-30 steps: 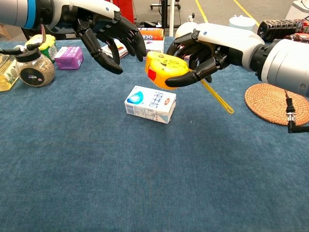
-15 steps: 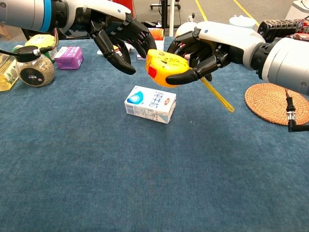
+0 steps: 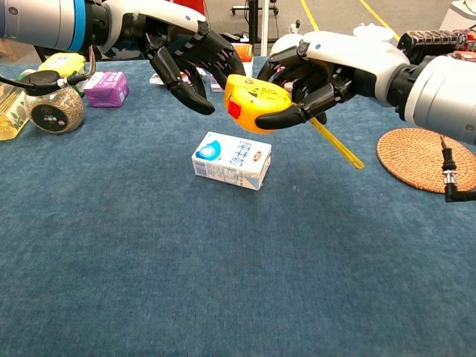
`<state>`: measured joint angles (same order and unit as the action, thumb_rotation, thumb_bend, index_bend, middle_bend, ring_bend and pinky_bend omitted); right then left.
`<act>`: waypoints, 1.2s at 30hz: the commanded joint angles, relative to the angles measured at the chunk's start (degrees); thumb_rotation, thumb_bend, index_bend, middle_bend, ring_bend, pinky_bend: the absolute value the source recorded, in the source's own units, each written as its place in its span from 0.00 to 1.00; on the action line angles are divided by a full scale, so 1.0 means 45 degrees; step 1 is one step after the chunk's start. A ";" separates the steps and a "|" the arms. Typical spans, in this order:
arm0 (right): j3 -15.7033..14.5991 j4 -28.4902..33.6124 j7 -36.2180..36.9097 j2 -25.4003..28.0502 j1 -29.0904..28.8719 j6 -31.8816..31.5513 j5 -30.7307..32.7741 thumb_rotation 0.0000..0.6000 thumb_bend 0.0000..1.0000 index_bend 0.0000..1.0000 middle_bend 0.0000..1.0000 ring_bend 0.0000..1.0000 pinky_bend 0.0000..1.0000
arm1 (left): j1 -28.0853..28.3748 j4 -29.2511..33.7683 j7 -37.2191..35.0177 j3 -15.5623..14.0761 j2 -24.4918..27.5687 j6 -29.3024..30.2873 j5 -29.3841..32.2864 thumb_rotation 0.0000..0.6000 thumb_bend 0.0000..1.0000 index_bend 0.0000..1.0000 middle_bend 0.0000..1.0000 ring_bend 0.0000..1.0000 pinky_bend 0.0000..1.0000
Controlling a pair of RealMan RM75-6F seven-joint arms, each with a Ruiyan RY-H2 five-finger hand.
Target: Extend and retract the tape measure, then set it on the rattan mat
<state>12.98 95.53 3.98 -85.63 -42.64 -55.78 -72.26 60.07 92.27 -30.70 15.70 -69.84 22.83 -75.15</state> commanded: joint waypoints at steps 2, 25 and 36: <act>0.0008 0.0008 -0.0012 -0.0009 -0.0003 0.0002 0.0011 0.68 0.27 0.51 0.49 0.62 0.67 | 0.0013 -0.0060 -0.0051 -0.0007 -0.0048 0.0060 0.0010 1.00 0.19 0.28 0.26 0.16 0.29; 0.0171 -0.0302 -0.0117 -0.0157 -0.0101 0.0105 0.0330 0.68 0.27 0.51 0.49 0.62 0.67 | 0.0149 -0.0189 -0.0344 -0.0173 -0.0038 0.0003 -0.0002 1.00 0.19 0.34 0.26 0.16 0.29; 0.0187 -0.0401 -0.0097 -0.0159 -0.0089 0.0135 0.0418 0.67 0.27 0.51 0.49 0.63 0.67 | 0.0157 -0.0222 -0.0408 -0.0241 -0.0005 0.0029 0.0055 1.00 0.19 0.38 0.26 0.16 0.29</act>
<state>13.83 93.73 3.55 -86.34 -43.04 -55.17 -70.38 60.78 91.27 -32.54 14.61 -69.86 22.97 -74.90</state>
